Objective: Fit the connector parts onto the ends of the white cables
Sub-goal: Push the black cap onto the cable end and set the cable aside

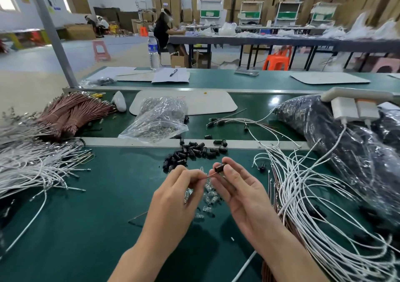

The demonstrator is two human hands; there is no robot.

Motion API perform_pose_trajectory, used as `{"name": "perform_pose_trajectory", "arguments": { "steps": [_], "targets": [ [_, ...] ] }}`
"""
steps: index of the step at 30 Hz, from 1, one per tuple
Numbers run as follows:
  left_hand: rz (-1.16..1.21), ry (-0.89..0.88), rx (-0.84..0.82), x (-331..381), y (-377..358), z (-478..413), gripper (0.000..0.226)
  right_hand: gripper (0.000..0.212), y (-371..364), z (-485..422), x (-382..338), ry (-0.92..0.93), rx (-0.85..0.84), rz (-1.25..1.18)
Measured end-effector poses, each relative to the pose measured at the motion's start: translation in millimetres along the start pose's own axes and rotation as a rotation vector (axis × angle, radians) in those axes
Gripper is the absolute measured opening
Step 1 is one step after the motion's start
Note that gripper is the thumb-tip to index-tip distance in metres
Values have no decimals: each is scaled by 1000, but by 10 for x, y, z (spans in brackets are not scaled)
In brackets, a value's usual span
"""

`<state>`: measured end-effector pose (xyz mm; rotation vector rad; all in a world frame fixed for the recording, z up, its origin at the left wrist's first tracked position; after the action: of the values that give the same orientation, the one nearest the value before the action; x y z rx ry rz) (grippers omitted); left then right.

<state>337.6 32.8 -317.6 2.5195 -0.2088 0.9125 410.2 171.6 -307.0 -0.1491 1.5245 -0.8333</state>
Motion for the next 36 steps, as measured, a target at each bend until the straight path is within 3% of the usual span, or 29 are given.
{"name": "perform_pose_trajectory", "arguments": {
  "steps": [11,17,21,25,30,36],
  "targets": [
    [59,69,8,-22,-4,9,16,24,-41,38,45,24,-116,34],
    [6,118,-4,-45,49,24,20,22,-21,24,-7,54,-37,-11],
    [-25,88,-11,-56,64,25,6,22,-29,40,5,26,-49,-16],
    [0,117,-26,-44,51,33,14,22,-97,44,70,27,-68,30],
    [-116,130,-45,-73,118,23,14,23,107,16,-134,68,-9,-114],
    [-76,130,-57,-29,79,50,14,22,-102,46,101,16,-83,62]
  ]
}}
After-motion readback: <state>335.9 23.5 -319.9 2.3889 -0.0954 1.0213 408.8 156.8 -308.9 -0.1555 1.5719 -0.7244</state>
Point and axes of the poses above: each hand's wrist, its own z-axis away from the middle knuckle, its own y-axis out of the back of the hand, x = y × z, the point moved 1 cm from there along -z, towards the middle knuckle, and after that the axes turned 12 degrees about z, right-handed, at the moved point
